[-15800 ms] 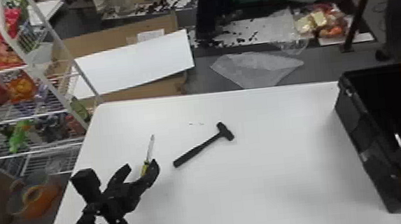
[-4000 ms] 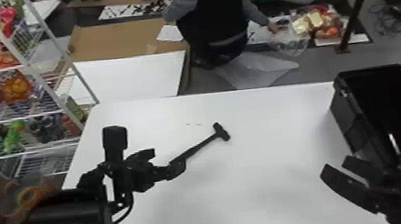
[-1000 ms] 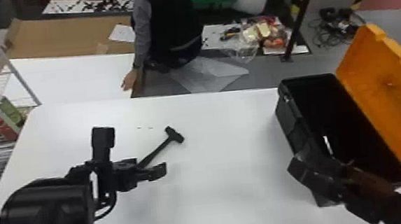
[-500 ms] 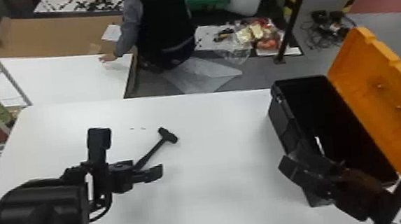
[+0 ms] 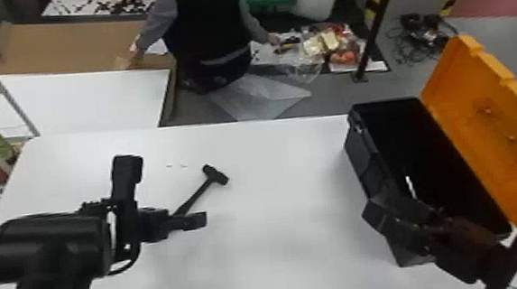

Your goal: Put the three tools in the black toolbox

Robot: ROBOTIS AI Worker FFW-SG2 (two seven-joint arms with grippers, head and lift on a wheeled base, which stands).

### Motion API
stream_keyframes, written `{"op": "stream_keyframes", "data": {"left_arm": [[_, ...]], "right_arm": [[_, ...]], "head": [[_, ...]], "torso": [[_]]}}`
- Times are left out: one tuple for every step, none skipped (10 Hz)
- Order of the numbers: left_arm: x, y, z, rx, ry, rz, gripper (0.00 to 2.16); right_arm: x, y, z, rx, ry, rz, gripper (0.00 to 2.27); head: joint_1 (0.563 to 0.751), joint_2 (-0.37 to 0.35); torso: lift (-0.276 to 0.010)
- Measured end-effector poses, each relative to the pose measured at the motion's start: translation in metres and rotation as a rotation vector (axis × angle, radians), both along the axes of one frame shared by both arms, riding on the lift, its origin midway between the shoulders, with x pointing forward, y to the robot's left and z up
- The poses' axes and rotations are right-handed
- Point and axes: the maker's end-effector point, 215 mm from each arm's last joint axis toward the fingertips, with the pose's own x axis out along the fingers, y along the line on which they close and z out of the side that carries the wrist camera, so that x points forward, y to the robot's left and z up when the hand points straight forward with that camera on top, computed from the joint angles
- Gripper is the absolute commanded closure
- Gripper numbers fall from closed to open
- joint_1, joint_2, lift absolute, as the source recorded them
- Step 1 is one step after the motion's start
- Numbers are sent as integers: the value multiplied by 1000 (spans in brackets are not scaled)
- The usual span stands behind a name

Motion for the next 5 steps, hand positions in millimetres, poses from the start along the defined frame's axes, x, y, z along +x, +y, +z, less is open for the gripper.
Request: {"op": "stream_keyframes", "data": {"left_arm": [[3,2,3,8,5,2,437],[5,3,5,21,10,7,785],[6,2,6,28,22,5,1204],[8,1,8,36,26,2,1416],[10,5,8,53,27,3,1551]], "right_arm": [[0,-1,0,-1,1,-1,56],[0,-3,0,-2,0,-3,56],[1,-4,1,-2,-2,-5,56],[2,-4,1,-2,-5,-6,56],[2,-5,1,-2,-6,-9,56]], "head": [[695,-84],[695,-83],[695,-87],[695,-88],[695,-85]], "torso": [[-55],[-55],[-55],[-55],[-55]]}}
